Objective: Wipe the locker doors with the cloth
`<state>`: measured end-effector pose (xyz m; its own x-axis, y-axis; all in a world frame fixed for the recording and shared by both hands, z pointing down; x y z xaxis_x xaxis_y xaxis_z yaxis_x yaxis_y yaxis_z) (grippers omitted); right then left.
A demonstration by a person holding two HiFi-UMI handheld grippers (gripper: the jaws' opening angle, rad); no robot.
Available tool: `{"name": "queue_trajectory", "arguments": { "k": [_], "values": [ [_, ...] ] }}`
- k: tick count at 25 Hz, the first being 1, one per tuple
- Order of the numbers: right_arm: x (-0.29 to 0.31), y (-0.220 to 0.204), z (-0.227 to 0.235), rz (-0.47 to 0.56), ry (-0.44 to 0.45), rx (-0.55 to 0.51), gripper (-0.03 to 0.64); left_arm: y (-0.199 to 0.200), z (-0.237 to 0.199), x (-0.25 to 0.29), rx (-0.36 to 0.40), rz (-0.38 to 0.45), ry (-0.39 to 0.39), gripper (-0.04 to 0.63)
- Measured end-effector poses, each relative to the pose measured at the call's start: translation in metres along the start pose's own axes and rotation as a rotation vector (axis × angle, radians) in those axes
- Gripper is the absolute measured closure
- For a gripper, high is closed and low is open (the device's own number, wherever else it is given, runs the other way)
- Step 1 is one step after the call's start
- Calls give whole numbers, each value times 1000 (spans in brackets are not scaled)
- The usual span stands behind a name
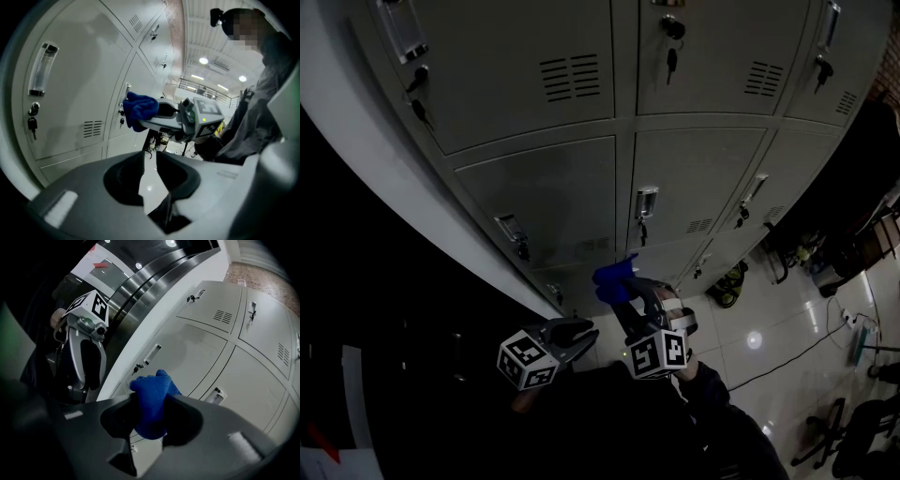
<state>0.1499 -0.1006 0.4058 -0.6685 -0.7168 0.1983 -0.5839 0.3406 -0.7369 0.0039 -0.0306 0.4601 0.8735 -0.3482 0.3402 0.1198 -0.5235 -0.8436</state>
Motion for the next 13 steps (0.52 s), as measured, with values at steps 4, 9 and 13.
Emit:
{"name": "queue_trajectory", "arguments": {
  "k": [4, 9, 13],
  "values": [
    [0, -3, -2, 0, 2, 1, 492, -1, 0, -1, -11, 0, 11, 540],
    [0, -3, -3, 4, 4, 4, 492, -4, 1, -1, -16, 13, 12, 540],
    [1, -4, -5, -2, 7, 10, 492, -4, 1, -3, -3, 6, 8, 540]
  ]
}}
Point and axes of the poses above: the fingertips, and each gripper's own axes: x forward along the fingers, z to its right, y out of its top, the point moved 9 cm from there along -x, backward along the fingers, and after that the axes turned 11 degrees about -y, right-handed, at the moved point
